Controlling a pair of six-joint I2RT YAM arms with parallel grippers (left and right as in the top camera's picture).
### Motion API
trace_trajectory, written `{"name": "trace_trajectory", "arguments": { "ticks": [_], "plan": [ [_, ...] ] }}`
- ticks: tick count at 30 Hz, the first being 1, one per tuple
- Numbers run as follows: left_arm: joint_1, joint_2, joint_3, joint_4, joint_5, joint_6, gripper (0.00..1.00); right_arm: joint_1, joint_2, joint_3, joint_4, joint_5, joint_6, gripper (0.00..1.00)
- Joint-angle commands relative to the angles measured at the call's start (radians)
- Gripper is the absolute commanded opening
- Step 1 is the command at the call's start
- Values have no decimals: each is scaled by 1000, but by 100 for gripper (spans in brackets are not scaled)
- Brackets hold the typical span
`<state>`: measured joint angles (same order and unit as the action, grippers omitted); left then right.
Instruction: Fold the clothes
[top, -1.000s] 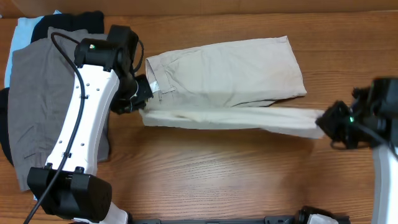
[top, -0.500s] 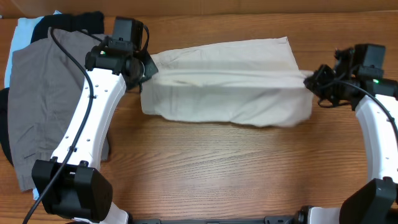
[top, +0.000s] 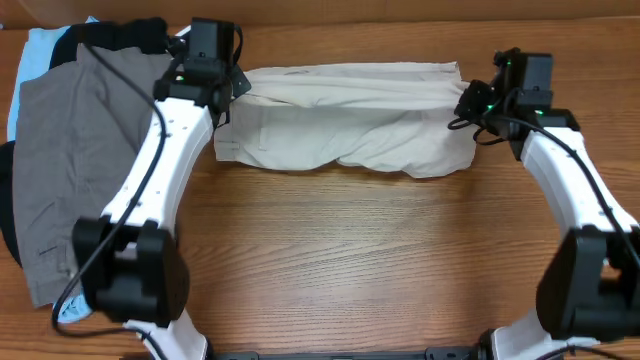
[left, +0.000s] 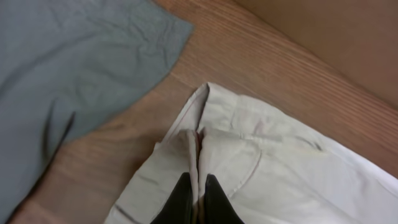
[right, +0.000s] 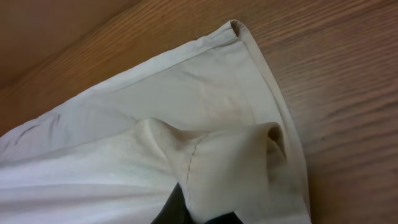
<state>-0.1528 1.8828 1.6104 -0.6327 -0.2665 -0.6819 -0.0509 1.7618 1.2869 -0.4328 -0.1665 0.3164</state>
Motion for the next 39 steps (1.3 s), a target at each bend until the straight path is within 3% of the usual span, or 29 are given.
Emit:
{"name": "trace_trajectory", "arguments": {
  "ticks": [1, 7, 8, 9, 10, 11, 12, 15, 18, 23, 28, 39],
  "plan": [
    [42, 76, -5, 69, -214, -6, 4, -27, 42, 27, 58, 132, 6, 4],
    [42, 142, -5, 232, -239, -6, 8, -21, 96, 27, 215, 112, 5, 4],
    [42, 151, -5, 249, -240, -6, 18, -14, 105, 27, 249, 110, 5, 4],
    [42, 155, -5, 270, -239, -6, 39, -5, 119, 27, 291, 110, 5, 8],
    [42, 162, -5, 288, -240, -6, 64, 3, 132, 27, 333, 110, 5, 20],
    [43, 165, -5, 306, -240, 0, 91, 15, 152, 27, 393, 110, 5, 45],
    [44, 165, -5, 326, -239, 20, 100, 24, 168, 27, 443, 110, 5, 100],
    [44, 162, 13, 345, -236, 87, 100, 39, 185, 27, 499, 113, 5, 100],
    [44, 153, 98, 215, -204, 132, 100, 39, 154, 35, 428, 108, 13, 100],
    [44, 143, 337, -164, 0, 229, 100, 2, 21, 39, 113, 71, 21, 100],
    [39, 143, 446, -390, 130, 349, 100, -6, -35, 39, -131, 60, 21, 100],
    [34, 144, 446, -537, 129, 369, 100, -3, -30, -10, -303, 56, 24, 100]
  ]
}}
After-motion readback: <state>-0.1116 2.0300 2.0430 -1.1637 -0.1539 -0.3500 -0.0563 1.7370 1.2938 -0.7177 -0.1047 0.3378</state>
